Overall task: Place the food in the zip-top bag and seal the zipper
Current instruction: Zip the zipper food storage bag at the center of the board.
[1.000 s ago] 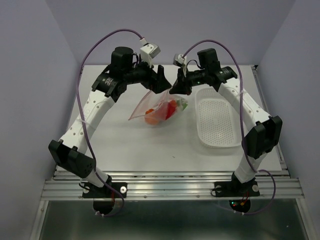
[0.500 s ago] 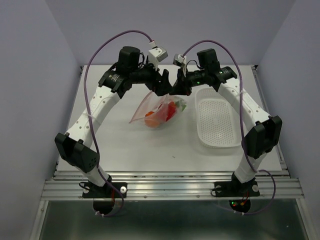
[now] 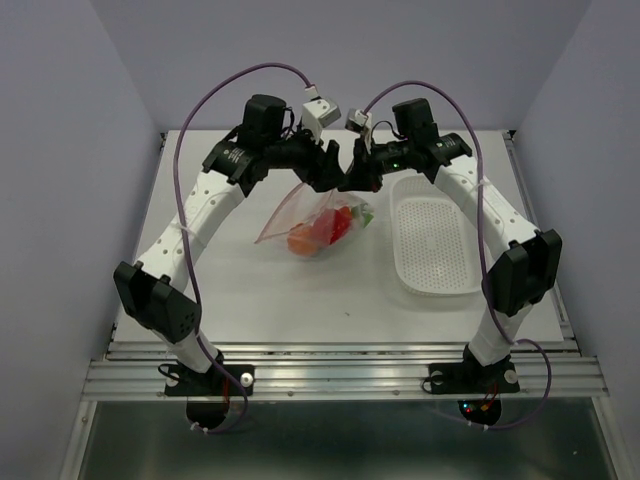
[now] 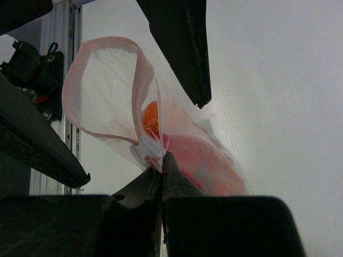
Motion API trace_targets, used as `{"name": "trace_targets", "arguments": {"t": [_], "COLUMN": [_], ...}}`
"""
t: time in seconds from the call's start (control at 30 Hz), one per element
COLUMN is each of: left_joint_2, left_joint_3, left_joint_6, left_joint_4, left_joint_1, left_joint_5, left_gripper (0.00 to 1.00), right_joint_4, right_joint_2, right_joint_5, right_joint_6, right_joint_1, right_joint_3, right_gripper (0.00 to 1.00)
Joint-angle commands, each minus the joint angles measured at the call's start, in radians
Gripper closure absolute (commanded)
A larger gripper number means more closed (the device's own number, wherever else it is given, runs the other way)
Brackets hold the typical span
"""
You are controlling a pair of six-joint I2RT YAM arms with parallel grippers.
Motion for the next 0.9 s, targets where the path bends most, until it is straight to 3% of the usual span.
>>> {"name": "trace_targets", "arguments": {"t": [0.0, 0.13, 0.33, 0.47, 0.73, 0.87], "left_joint_2": [0.007, 0.016, 0.041, 0.042, 0.046, 0.036], "left_joint_3": [0.006, 0.014, 0.02, 0.023, 0.03, 0.028], "left_joint_6": [0.018, 0.018, 0.016, 0.012, -0.004, -0.01], "left_joint_4": [-0.005, -0.008, -0.016, -0.013, -0.008, -0.01], "left_joint_1": [-0.012, -0.017, -0.024, -0.029, -0.034, -0.037], "left_joint_5": [0.001, -0.007, -0.013, -0.016, -0.018, -0.018], "left_gripper": [0.21, 0.23, 0.37, 0.53, 0.69, 0.83], "right_joint_4": [0.008, 0.008, 0.008, 0.008, -0.01, -0.023], "right_joint_2": [0.002, 0.001, -0.001, -0.005, -0.004, -0.002], "right_joint_5": [-0.032, -0.037, -0.043, -0.044, -0.032, -0.012], "right_joint_6": [0.018, 0.019, 0.021, 0.013, -0.005, -0.019], "right_joint_1": [0.004, 0.004, 0.004, 0.004, 0.004, 0.004], "right_joint_3": [0.031, 0.029, 0.031, 0.021, 0.024, 0.021], "right_gripper": [0.99, 0.99, 0.99, 0.99, 0.99, 0.99]}}
